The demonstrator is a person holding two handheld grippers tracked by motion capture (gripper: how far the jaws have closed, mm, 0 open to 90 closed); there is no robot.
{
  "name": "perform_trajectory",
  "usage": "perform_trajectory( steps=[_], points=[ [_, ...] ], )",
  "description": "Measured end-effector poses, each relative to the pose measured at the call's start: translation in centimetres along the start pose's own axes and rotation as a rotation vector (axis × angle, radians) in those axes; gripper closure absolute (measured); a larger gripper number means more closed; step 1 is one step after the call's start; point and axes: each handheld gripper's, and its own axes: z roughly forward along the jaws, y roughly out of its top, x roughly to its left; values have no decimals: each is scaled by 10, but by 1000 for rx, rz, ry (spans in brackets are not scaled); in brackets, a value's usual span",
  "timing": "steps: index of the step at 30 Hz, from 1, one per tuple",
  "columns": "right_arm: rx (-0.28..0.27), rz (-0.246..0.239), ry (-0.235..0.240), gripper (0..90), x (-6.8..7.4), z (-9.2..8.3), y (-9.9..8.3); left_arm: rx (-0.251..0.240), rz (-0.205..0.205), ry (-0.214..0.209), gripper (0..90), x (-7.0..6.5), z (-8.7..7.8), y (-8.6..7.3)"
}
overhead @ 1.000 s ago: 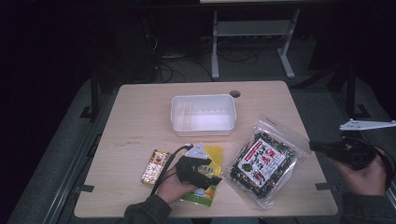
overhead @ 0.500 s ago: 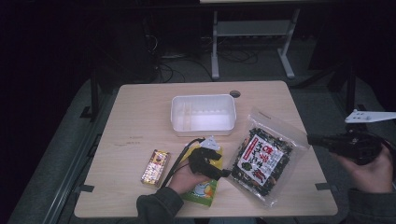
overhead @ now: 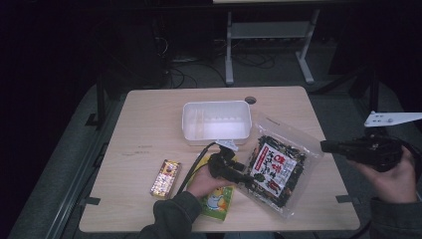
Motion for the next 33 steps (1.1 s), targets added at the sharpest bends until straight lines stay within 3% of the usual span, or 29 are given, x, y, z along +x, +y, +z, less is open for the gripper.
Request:
perform_trajectory(
  steps=[6,11,15,17,25,33],
  points=[
    [-8,-13,23,898,3,4,10,1,0,-46,441,1,0,-1],
    [-5,-2,10,897,-2,0,11,-16,-11,-81,571,3,-7,-1],
    [-12,18,13,897,-8,-5,7,-21,18,-86,730,1,-12,-5],
    [-10,19,16,897,-9,-5,7,-29,10,-95,741,1,-13,-6],
    [0,27,22,895,-15,-7,2,-38,87,-73,853,-5,-14,-8],
    [10,4,60,888,-14,-9,3,-38,148,-35,863,-13,-16,-10]
  ],
)
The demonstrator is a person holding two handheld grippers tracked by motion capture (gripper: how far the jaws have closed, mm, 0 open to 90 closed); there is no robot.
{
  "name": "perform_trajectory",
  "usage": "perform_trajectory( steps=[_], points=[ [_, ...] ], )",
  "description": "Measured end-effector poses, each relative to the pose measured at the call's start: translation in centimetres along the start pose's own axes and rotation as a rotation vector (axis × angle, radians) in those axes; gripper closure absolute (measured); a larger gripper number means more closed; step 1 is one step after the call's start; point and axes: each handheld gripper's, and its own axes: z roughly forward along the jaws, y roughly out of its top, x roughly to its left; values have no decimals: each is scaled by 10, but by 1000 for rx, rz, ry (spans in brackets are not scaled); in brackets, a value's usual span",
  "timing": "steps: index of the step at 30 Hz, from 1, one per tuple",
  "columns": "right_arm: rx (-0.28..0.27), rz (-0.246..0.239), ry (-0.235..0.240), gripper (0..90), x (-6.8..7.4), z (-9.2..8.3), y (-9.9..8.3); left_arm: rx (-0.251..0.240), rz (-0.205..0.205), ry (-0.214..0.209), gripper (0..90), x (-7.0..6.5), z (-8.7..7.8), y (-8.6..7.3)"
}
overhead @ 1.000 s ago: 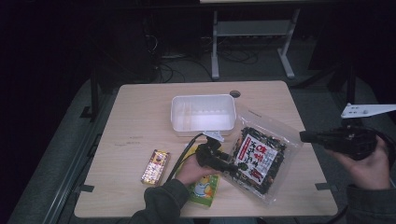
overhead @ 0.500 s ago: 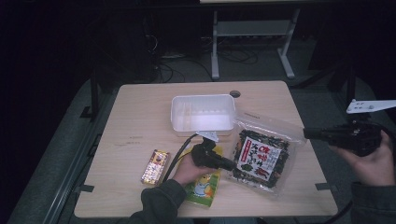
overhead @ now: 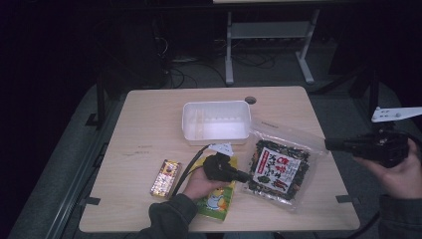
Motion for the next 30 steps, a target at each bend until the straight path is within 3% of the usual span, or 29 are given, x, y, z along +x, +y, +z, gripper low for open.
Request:
perform_trajectory(
  steps=[6,12,16,20,23,26,30],
  points=[
    [15,-20,27,894,7,-3,1,-7,10,-5,866,-2,-2,-3],
    [39,-37,82,878,8,-4,1,-7,28,6,866,-3,-3,-3],
    [63,-44,131,730,10,3,-1,-10,49,13,869,-5,-2,-3],
    [78,-46,113,676,7,16,-9,-7,66,32,873,-6,-1,-3],
    [-20,17,159,651,-9,23,-23,-14,71,35,877,-6,-1,-4],
    [-52,49,189,628,-17,29,-33,-21,87,42,878,-8,0,-4],
    [-20,64,191,611,-22,43,-44,-27,87,45,878,-7,1,-4]
  ],
)
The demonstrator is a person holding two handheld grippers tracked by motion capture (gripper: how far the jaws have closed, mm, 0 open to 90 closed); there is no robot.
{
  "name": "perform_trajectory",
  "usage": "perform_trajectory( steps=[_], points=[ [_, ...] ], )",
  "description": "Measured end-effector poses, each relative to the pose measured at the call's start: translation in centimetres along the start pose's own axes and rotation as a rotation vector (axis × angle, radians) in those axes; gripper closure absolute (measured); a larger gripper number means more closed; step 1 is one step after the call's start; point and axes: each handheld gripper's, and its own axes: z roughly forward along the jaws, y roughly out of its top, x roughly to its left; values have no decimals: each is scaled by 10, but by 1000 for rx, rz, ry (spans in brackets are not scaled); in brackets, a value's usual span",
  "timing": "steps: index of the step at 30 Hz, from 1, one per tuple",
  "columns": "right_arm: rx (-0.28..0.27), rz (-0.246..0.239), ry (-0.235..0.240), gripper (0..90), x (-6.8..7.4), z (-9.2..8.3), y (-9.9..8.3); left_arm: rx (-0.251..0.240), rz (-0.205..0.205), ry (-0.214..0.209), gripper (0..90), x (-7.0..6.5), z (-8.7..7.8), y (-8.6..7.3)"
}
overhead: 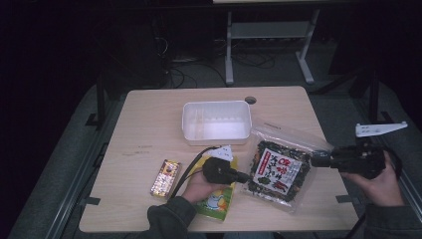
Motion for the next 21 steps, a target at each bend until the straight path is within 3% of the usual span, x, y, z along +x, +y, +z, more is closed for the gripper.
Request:
perform_trajectory(
  steps=[5,8,10,15,21],
  points=[
    [-8,31,37,629,-10,19,-15,4,-1,0,878,0,1,0],
    [15,32,41,640,-12,33,-20,4,-4,-2,877,1,1,0],
    [19,25,33,709,-12,38,-22,9,-12,0,877,2,1,0],
    [13,17,41,739,-10,38,-20,13,-4,26,839,1,0,0],
    [22,1,45,752,-1,35,-16,18,9,68,722,-5,-3,1]
  ],
)
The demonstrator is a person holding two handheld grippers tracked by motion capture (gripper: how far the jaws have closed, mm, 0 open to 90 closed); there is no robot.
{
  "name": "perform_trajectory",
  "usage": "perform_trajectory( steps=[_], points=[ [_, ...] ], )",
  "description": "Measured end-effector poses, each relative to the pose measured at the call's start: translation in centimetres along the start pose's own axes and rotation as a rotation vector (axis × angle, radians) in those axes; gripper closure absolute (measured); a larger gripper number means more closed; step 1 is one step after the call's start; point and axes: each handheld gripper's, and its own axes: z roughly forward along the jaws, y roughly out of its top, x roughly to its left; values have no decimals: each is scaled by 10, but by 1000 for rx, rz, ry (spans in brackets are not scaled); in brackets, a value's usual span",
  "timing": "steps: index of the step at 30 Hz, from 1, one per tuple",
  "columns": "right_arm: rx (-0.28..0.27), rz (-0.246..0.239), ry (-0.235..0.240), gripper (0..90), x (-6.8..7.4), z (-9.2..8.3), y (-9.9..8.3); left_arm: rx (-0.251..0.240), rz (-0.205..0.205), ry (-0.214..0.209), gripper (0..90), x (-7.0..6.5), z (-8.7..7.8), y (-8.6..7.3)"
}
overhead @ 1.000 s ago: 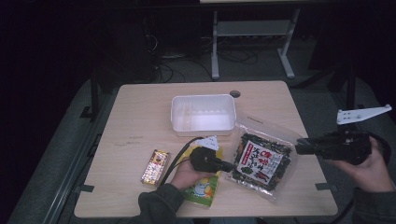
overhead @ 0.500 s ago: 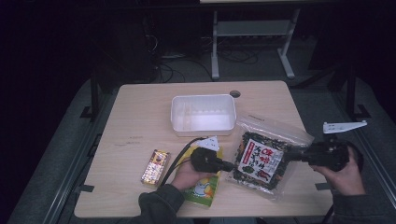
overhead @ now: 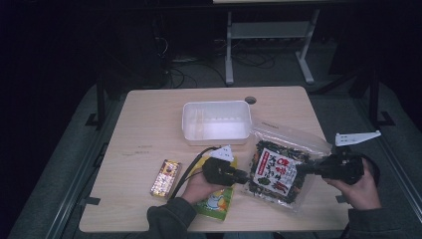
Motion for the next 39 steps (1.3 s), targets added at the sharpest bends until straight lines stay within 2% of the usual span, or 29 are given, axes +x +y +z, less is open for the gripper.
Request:
perform_trajectory(
  steps=[3,5,6,14,17,18,21,22,29,33,39],
  points=[
    [18,-22,-26,753,6,-3,4,-20,-11,9,670,0,-6,1],
    [10,-38,-27,754,10,-6,7,-22,-15,14,647,0,-8,0],
    [5,-41,-27,754,12,-7,8,-14,-17,30,633,-1,-11,0],
    [-31,-69,-59,755,21,-17,17,1,-10,63,568,-7,-26,-7],
    [-49,-90,-79,754,27,-18,27,9,-14,85,513,-11,-33,-11],
    [-54,-98,-85,754,28,-17,30,25,-8,96,505,-14,-39,-14],
    [-67,-117,-106,754,32,-13,39,33,-8,109,465,-17,-46,-18],
    [-68,-120,-109,754,33,-11,42,38,-10,127,449,-20,-52,-22],
    [-77,-139,-124,754,36,7,66,53,-33,172,378,-26,-71,-36],
    [-89,-147,-130,754,36,16,76,66,-29,182,360,-28,-77,-42],
    [-92,-172,-142,755,37,35,101,56,-39,204,318,-31,-90,-50]
  ],
)
